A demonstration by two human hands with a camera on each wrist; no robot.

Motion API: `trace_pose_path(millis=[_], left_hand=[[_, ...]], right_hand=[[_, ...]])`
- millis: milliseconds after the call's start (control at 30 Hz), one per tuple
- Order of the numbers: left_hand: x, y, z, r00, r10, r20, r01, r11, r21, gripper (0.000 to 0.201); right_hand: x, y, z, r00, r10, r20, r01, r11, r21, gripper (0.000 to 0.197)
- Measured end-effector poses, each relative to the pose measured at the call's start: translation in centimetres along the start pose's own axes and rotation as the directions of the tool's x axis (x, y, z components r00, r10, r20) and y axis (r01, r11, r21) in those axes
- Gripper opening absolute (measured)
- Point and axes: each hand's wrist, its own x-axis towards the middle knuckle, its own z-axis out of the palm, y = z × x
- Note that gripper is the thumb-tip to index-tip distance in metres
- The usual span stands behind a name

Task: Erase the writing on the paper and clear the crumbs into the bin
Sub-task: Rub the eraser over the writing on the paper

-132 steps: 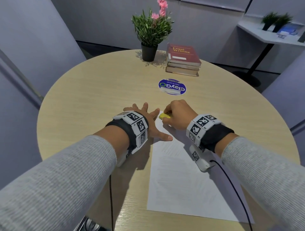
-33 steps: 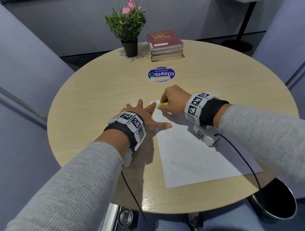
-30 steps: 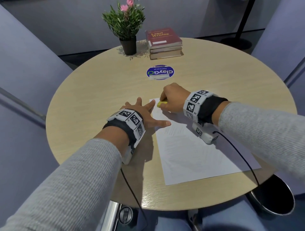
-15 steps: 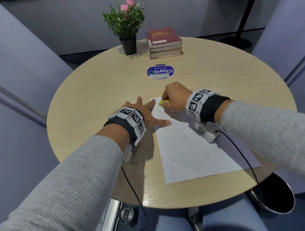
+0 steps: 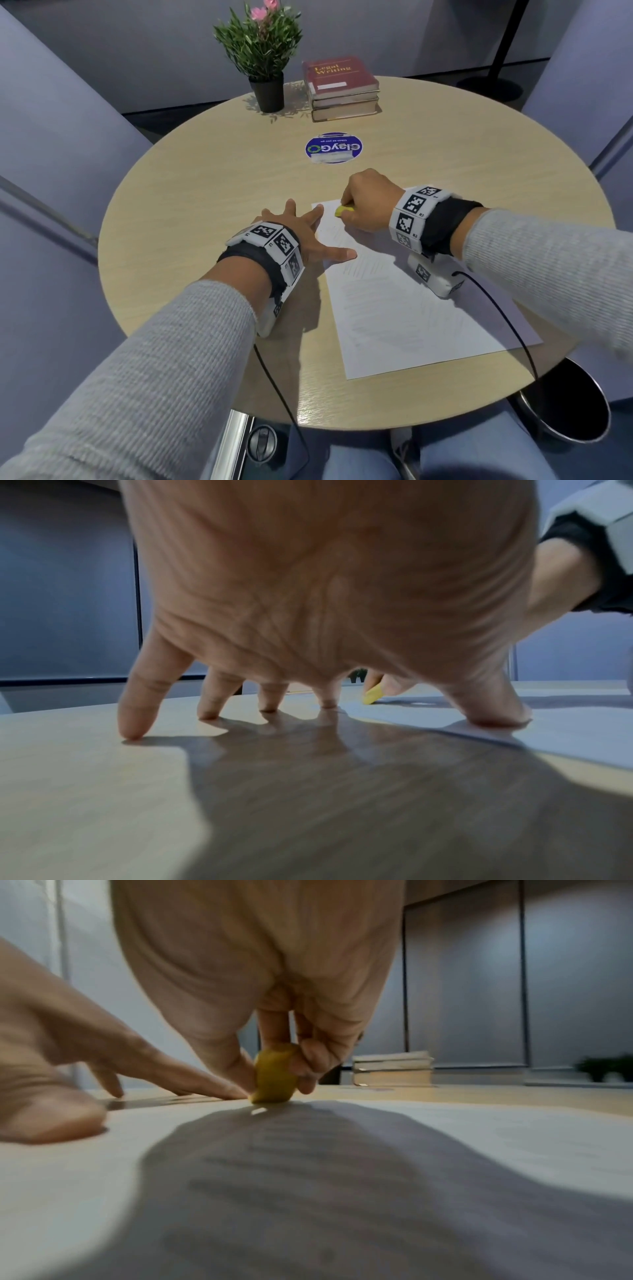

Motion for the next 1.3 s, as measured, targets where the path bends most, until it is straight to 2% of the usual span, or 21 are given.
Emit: trace_pose_path(millis=[133, 233, 267, 400, 500, 633, 767, 867, 900, 1000, 1033, 1133, 1167, 1233, 1300], left_hand=[[0.1, -0.1, -0.1, 1.0, 0.0, -0.008, 0.0, 1.0, 0.01, 0.117], [-0.1, 0.0, 0.0, 1.0, -0.003, -0.008, 0.003, 1.0, 0.003, 0.117], [-0.1, 0.0, 0.0, 1.0, -0.004, -0.012, 0.005, 1.0, 0.009, 0.118], [0.0, 0.0, 0.0, 1.0, -0.006, -0.021, 0.006, 1.0, 0.026, 0.117], [-0.1, 0.1, 0.0, 1.0, -0.005, -0.023, 0.006, 1.0, 0.021, 0.118], [0.0, 0.0, 0.0, 1.0, -0.007, -0.02, 0.007, 1.0, 0.015, 0.118], [-0.2, 0.0, 0.0, 1.0, -0.007, -0.023, 0.007, 1.0, 0.008, 0.117], [-0.1, 0.0, 0.0, 1.0, -0.005, -0.022, 0.006, 1.0, 0.018, 0.116], [-0.1, 0.0, 0.0, 1.0, -0.003, -0.024, 0.004, 1.0, 0.023, 0.116], [-0.2, 0.0, 0.0, 1.0, -0.006, -0.024, 0.006, 1.0, 0.014, 0.117], [-0.2, 0.0, 0.1, 1.0, -0.006, -0.022, 0.007, 1.0, 0.012, 0.117], [0.0, 0.0, 0.1, 1.0, -0.006, -0.025, 0.006, 1.0, 0.015, 0.116], [-0.1, 0.0, 0.1, 1.0, -0.007, -0.025, 0.007, 1.0, 0.015, 0.116], [-0.2, 0.1, 0.0, 1.0, -0.011, -0.024, 0.012, 1.0, 0.007, 0.117], [-0.3, 0.2, 0.0, 1.0, -0.01, -0.026, 0.01, 1.0, 0.011, 0.116]], right_hand=[[-1.1, -0.9, -0.3, 0.987, -0.133, 0.094, 0.126, 0.989, 0.075, 0.026], [-0.1, 0.1, -0.3, 1.0, -0.002, 0.003, 0.001, 1.0, 0.024, 0.032], [-0.2, 0.0, -0.3, 1.0, -0.004, 0.001, 0.004, 1.0, -0.002, 0.032], [-1.2, -1.1, -0.1, 0.983, -0.161, 0.088, 0.156, 0.986, 0.058, 0.026], [-0.4, -0.2, -0.1, 0.999, -0.043, 0.0, 0.043, 0.999, 0.001, 0.029], [-0.9, -1.0, 0.4, 0.984, -0.173, 0.048, 0.173, 0.985, 0.002, 0.027], [-0.5, -0.4, 0.3, 0.996, -0.08, -0.036, 0.08, 0.997, -0.009, 0.03], [-0.8, -0.8, 0.5, 0.98, -0.19, 0.055, 0.188, 0.981, 0.043, 0.028], [-0.9, -0.9, 0.5, 0.98, -0.191, 0.059, 0.188, 0.981, 0.047, 0.028], [-0.4, -0.4, 0.3, 0.997, -0.079, -0.015, 0.078, 0.997, -0.013, 0.031], [-0.4, -0.5, 0.2, 0.997, -0.078, -0.011, 0.077, 0.997, -0.02, 0.031], [-0.8, -1.4, 0.4, 0.976, -0.205, 0.075, 0.207, 0.978, -0.012, 0.028], [-0.7, -1.3, 0.4, 0.978, -0.197, 0.073, 0.199, 0.98, -0.015, 0.028], [-0.3, -0.7, 0.3, 0.995, -0.094, 0.028, 0.095, 0.995, -0.034, 0.03], [-0.5, -0.7, 0.4, 0.993, -0.115, 0.032, 0.117, 0.992, -0.056, 0.031]])
